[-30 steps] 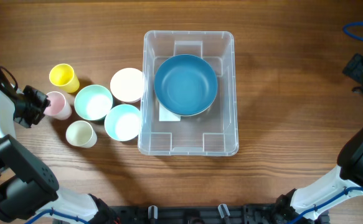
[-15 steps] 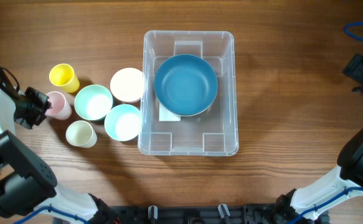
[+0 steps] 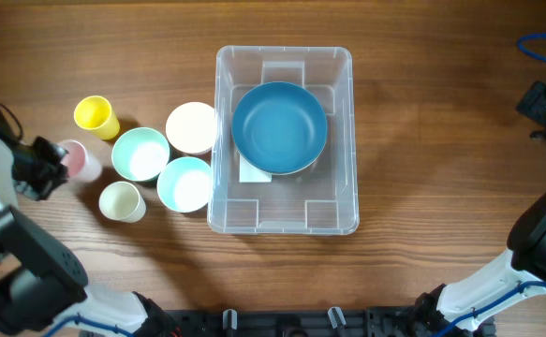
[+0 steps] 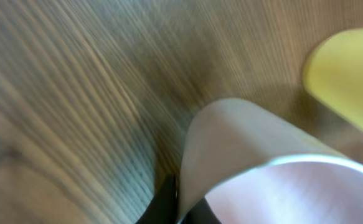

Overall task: Pack container
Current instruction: 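Lift the pink cup and lower it into the bin's lower right corner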

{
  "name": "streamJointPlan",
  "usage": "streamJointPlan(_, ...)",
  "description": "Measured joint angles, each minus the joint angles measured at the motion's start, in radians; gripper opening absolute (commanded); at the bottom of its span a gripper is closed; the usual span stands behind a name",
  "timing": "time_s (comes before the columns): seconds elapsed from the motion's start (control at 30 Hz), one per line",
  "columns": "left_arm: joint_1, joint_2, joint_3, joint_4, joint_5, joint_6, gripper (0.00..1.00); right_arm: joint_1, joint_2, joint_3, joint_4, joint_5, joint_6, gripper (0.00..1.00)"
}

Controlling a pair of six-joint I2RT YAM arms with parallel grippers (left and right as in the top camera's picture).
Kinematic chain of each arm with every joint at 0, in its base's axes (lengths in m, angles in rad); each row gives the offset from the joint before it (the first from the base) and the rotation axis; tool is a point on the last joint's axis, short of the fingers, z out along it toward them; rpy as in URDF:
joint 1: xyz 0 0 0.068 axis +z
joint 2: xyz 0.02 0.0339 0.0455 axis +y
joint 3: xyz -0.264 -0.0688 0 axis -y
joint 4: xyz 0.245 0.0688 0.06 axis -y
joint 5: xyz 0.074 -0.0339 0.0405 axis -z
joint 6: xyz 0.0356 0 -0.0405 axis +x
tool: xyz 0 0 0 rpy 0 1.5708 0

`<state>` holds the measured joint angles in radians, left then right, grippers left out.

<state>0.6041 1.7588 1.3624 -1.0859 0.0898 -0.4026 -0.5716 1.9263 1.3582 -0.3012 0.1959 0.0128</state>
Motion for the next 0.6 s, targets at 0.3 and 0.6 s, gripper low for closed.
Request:
streamJointPlan(0.3,-0.134,-0.292,0.179,0.013,0.179,0.028,0.04,0.0,0.0,0.0,0.0,0.0,0.0,1.0)
streamJointPlan(0.6,-0.721,-0.311,0.193,0.266,0.348,0.116,0.04,0.0,0.0,0.0,0.0,0.0,0.0,1.0)
